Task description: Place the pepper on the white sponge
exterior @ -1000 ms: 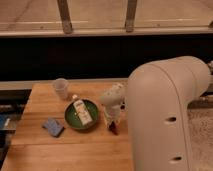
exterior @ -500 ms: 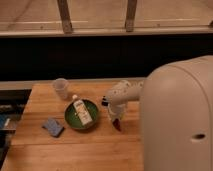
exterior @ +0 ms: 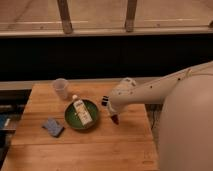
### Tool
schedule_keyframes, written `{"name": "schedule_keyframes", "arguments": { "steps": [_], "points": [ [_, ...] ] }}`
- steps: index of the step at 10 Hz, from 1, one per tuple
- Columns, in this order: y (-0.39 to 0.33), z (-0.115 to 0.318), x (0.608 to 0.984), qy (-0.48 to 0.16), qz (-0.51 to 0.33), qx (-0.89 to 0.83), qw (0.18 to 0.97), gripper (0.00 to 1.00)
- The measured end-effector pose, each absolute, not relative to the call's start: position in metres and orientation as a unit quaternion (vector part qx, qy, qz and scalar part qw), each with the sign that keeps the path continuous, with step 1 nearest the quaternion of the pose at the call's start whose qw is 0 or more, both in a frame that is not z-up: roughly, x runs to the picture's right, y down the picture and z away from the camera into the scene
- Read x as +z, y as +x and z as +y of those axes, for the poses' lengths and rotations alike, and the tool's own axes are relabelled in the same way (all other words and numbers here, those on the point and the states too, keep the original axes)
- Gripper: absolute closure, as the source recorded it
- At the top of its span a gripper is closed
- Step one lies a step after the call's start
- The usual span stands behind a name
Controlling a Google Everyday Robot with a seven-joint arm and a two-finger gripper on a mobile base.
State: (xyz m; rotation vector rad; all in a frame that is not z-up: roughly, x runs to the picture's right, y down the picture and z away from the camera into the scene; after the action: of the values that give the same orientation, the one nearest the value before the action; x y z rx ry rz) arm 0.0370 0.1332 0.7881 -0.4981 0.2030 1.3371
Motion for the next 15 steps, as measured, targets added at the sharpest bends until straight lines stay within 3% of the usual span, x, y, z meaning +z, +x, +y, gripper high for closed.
{"name": "schedule_keyframes", "arguments": {
  "steps": [7,15],
  "points": [
    [-0.022,0.092,0.776,-0.228,0.023,0.582,0.780,1.00],
    [-0.165,0.080,0.756,-0.290,-0.055,0.462,0.836,1.00]
  ]
}}
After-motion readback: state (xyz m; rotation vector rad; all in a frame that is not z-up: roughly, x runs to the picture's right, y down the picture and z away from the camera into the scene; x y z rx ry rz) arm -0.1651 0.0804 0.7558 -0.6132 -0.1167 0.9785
